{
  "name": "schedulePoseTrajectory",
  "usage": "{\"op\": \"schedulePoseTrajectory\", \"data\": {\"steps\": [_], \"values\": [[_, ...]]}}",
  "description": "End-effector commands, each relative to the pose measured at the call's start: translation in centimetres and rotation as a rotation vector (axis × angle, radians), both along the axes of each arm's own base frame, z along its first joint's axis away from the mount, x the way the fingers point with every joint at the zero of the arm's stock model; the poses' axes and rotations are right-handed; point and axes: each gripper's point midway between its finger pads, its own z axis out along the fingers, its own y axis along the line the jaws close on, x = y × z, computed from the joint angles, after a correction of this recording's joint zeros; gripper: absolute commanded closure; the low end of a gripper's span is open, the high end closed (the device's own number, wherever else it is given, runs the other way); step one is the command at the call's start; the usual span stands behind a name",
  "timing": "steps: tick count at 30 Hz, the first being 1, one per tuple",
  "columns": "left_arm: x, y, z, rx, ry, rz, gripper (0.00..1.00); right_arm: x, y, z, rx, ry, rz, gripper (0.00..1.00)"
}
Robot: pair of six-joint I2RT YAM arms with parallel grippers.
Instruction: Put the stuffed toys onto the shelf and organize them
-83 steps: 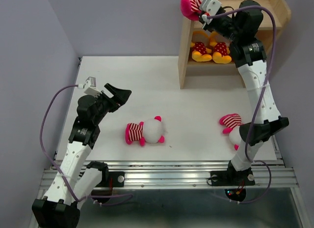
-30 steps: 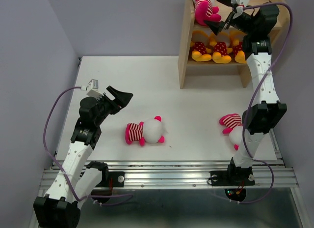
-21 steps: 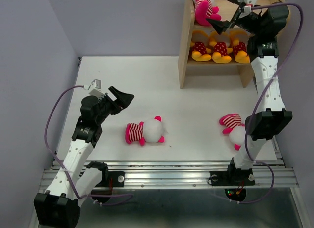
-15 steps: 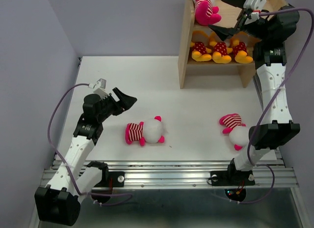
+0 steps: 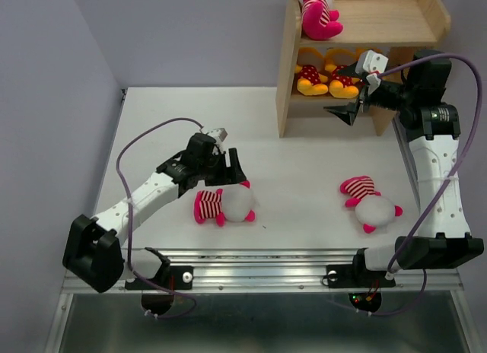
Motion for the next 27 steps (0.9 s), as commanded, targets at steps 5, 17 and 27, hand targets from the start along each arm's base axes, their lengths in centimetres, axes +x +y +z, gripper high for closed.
{"op": "schedulePoseTrajectory", "data": {"steps": [5,17,27], "values": [[-1.2,-1.5,-5.8,0.271,0.120,-0.075,0.25,-5.2,-0.4,-11.7,-0.105,0.335,0.058,0.00],[-1.0,-5.5,-7.8,0.314,0.129,-0.135,1.00,-9.6,2.7,-19.7,-0.155,0.535,0.247,0.00],[-3.9,-13.0,4.2,-0.375,0.062,-0.440,1.00,-13.6,8.4,-25.0,-0.316,0.412,0.528,0.00]]}}
